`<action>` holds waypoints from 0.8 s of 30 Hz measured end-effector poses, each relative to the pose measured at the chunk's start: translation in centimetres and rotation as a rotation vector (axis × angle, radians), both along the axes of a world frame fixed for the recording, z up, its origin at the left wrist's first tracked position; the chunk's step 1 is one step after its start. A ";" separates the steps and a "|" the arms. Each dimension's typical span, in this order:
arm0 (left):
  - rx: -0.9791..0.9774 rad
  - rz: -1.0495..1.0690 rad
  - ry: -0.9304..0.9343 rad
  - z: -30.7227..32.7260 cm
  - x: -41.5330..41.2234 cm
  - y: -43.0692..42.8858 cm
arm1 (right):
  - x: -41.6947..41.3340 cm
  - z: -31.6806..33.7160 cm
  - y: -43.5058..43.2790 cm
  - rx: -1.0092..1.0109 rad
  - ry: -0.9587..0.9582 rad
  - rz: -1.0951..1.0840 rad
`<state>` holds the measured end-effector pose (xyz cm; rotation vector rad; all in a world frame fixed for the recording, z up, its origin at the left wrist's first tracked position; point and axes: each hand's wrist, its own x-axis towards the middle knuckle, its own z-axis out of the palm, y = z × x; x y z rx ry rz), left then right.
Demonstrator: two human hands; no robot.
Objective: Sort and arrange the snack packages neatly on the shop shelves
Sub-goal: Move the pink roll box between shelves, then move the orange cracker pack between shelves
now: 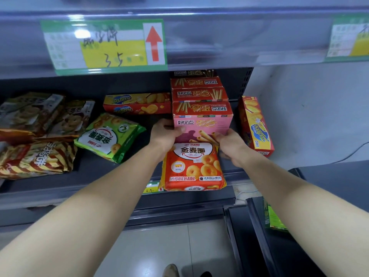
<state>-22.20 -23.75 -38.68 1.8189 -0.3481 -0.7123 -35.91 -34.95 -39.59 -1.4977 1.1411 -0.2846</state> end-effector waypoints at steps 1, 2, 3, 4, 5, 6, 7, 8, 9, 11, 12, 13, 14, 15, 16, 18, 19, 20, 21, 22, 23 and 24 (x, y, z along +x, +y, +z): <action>0.003 -0.002 -0.010 -0.1 0.0 0.1 | 0.1 -0.1 0.1 0.037 0.001 -0.025; 0.002 -0.005 -0.013 -0.1 0.1 0.1 | 0.2 -0.1 0.1 0.049 0.001 -0.044; -0.002 -0.011 -0.011 0.0 0.1 0.2 | 0.3 -0.2 0.1 0.041 0.000 -0.055; -0.002 -0.018 -0.007 0.1 0.1 0.2 | 0.4 -0.2 0.1 0.026 -0.003 -0.061; 0.003 -0.023 -0.003 0.2 0.1 0.2 | 0.4 -0.1 0.1 0.012 -0.003 -0.064; 0.010 -0.029 -0.003 0.3 0.1 0.2 | 0.4 -0.2 0.1 -0.002 0.000 -0.064; 0.018 -0.039 -0.005 0.3 0.0 0.2 | 0.4 -0.1 0.1 -0.016 0.007 -0.064; 0.024 -0.050 -0.009 0.4 0.0 0.3 | 0.4 -0.1 0.1 -0.027 0.019 -0.062; 0.025 -0.060 -0.012 0.3 -0.1 0.4 | 0.4 0.0 0.1 -0.031 0.035 -0.058; 0.021 -0.072 -0.015 0.3 -0.4 0.7 | 0.3 0.0 0.3 -0.019 0.061 -0.064; 0.022 -0.075 -0.016 0.3 -0.5 0.8 | 0.3 0.0 0.4 -0.008 0.074 -0.069; 0.026 -0.069 -0.012 0.2 -0.7 1.0 | 0.2 0.0 0.7 0.005 0.094 -0.071; 0.034 -0.053 -0.001 0.2 -0.9 1.3 | 0.1 0.0 0.9 0.023 0.119 -0.067; 0.051 -0.030 0.015 0.3 -1.1 1.5 | -0.1 0.0 1.2 0.050 0.138 -0.057; 0.079 -0.006 0.034 0.3 -1.2 1.8 | -0.3 0.0 1.5 0.080 0.147 -0.040; 0.159 0.034 0.089 0.3 -1.5 2.5 | -0.6 0.0 2.0 0.104 0.173 0.005; 0.205 0.042 0.130 0.4 -1.7 2.9 | -0.7 0.1 2.3 0.111 0.182 0.027; 0.251 0.039 0.178 0.6 -1.8 3.3 | -0.9 0.2 2.5 0.133 0.178 0.035; 0.291 0.030 0.226 0.7 -2.0 3.7 | -1.1 0.4 2.8 0.180 0.170 0.033; 0.321 0.018 0.267 0.8 -2.1 4.1 | -1.3 0.6 3.1 0.237 0.162 0.027; 0.345 0.001 0.295 0.8 -2.4 4.4 | -1.5 0.8 3.4 0.277 0.154 0.022; 0.363 -0.014 0.315 0.8 -2.6 4.7 | -1.6 0.9 3.7 0.291 0.151 0.023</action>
